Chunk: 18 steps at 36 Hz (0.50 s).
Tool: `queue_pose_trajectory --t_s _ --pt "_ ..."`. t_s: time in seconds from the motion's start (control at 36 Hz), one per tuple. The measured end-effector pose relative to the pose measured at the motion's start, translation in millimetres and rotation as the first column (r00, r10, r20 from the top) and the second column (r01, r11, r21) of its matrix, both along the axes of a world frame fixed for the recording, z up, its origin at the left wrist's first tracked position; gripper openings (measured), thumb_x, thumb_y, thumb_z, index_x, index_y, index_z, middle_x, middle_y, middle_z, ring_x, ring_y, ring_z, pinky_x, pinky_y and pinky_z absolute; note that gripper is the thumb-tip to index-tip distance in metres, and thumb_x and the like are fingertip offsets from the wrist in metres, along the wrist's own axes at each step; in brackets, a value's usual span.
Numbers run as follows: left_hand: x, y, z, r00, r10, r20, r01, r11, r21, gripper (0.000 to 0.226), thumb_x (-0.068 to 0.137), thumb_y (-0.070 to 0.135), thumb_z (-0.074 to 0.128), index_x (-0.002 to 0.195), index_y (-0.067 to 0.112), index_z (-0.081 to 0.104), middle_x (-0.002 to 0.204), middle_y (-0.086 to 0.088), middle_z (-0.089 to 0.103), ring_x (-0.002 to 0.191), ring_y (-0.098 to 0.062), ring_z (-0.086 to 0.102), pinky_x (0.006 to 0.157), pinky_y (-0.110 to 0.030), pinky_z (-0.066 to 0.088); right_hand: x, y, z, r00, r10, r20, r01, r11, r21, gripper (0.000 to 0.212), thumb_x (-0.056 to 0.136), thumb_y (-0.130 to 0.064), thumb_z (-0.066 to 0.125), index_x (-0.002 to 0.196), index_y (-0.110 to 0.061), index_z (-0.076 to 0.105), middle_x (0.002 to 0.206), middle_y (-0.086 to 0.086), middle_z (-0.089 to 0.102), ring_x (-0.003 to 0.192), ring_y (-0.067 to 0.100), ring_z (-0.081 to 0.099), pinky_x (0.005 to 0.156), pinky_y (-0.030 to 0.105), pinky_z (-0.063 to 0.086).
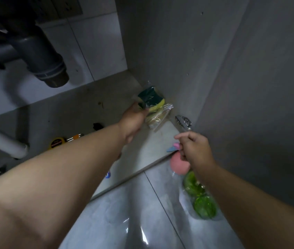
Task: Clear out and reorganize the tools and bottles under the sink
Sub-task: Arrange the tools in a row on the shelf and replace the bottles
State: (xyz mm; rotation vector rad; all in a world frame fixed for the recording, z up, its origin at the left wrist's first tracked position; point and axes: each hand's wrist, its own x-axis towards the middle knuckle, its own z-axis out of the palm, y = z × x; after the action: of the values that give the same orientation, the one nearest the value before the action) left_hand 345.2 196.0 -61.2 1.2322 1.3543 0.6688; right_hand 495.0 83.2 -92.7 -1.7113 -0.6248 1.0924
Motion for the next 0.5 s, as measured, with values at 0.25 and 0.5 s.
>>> queue_pose_trajectory --t_s 0.25,0.5 --pt "-62.0 -87.2 47.0 0.905 -0.343 -0.252 0.329 0.939 -0.097 0.034 0.103 0.032 0.056 0.135 0.021 0.062 0.137 -0.001 0.061 0.126 -0.019 0.057 0.098 -0.036 0.050 25.1 -32.8 13.8 0.647 0.491 0.583 -0.288 0.866 -0.410 0.017 0.091 -0.023 0.058 0.086 -0.014 0.072 0.097 0.014 0.072 0.094 0.033 0.067 0.077 0.029 0.048" --pt "-67.5 -148.2 43.4 0.776 -0.553 -0.304 0.528 0.833 -0.166 0.024 0.102 0.029 0.058 0.120 0.018 0.069 0.115 -0.004 0.070 0.110 -0.021 0.066 0.075 -0.022 0.049 42.3 -92.1 65.7 0.011 0.813 0.582 -0.312 0.555 -0.771 0.016 0.087 -0.030 0.056 0.096 -0.018 0.061 0.108 0.015 0.070 0.095 0.037 0.066 0.074 0.032 0.047"
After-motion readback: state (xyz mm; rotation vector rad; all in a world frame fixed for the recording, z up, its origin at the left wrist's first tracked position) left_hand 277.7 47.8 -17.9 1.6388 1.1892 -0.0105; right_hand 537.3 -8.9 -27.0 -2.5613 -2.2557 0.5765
